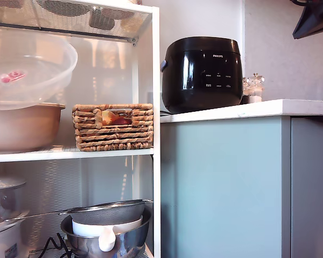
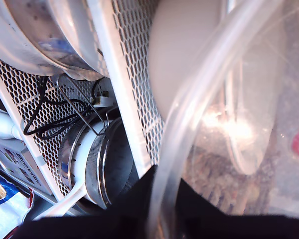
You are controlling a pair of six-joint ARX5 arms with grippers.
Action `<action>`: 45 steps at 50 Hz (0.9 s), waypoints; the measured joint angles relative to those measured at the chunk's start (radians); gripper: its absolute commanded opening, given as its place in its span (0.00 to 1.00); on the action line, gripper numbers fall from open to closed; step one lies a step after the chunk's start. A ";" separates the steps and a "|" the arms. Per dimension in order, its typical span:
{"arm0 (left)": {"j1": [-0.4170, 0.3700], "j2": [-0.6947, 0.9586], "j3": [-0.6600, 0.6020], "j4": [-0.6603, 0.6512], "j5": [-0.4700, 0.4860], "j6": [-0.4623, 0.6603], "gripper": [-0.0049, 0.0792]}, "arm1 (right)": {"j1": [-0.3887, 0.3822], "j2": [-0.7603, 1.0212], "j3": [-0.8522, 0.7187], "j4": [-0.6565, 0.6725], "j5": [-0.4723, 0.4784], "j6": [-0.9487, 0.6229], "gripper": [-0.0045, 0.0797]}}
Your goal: Pick up the plastic microwave lid from the counter next to you, then place it on the shelf
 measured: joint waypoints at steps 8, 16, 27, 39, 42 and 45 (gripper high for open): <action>0.019 0.074 0.174 -0.044 -0.006 0.000 0.03 | 0.000 0.000 0.000 -0.001 0.000 -0.045 0.04; 0.027 0.126 0.281 -0.111 -0.012 0.000 0.03 | 0.000 0.000 0.000 -0.002 0.000 -0.048 0.04; 0.037 0.213 0.346 -0.151 -0.035 -0.014 0.03 | 0.005 0.000 0.000 -0.003 -0.004 -0.075 0.04; 0.053 0.275 0.385 -0.151 -0.035 -0.045 0.07 | 0.046 0.000 0.000 -0.013 -0.005 -0.098 0.04; 0.054 0.283 0.392 -0.148 -0.035 -0.046 0.13 | 0.056 0.000 0.000 -0.015 -0.005 -0.098 0.04; 0.055 0.288 0.394 -0.142 -0.035 -0.046 0.21 | 0.062 0.000 0.000 -0.016 -0.004 -0.098 0.04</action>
